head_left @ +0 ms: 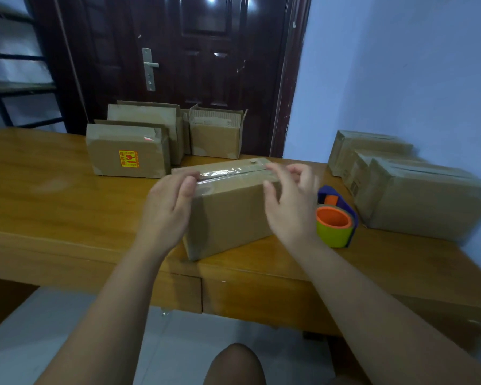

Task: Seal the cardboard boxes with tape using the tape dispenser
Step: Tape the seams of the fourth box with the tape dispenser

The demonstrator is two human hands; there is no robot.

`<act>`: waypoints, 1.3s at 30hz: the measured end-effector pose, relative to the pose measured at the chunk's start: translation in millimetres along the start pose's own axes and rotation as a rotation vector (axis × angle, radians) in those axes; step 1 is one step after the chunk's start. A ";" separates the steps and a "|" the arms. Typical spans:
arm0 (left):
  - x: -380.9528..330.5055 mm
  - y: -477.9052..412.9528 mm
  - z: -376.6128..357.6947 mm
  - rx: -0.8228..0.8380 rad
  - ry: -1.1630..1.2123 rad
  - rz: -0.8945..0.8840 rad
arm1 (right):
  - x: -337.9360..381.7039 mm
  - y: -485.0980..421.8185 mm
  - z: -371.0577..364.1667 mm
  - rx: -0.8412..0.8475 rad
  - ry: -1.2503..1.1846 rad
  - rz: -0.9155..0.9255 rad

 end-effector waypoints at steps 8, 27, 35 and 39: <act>-25.6 9.4 -9.0 0.067 -0.215 -0.258 | 26.0 29.5 -17.5 0.041 -0.012 0.211; -51.2 1.2 -90.8 0.014 -0.253 -0.005 | -184.0 1.6 33.0 0.340 0.030 -0.750; -56.1 -11.2 -109.5 0.029 -0.304 -0.037 | -193.0 21.4 31.4 0.286 -0.322 -0.886; -68.8 -14.7 -107.6 0.044 -0.385 -0.021 | -173.9 41.3 21.9 0.284 -0.630 -0.927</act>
Point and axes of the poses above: each hand's wrist, its own y-axis away from the middle knuckle, its own z-axis out of the back of the hand, x = y × z, the point moved 7 cm from there along -y, towards the middle knuckle, and after that the axes turned 4 degrees about z, right-handed, at the moved point
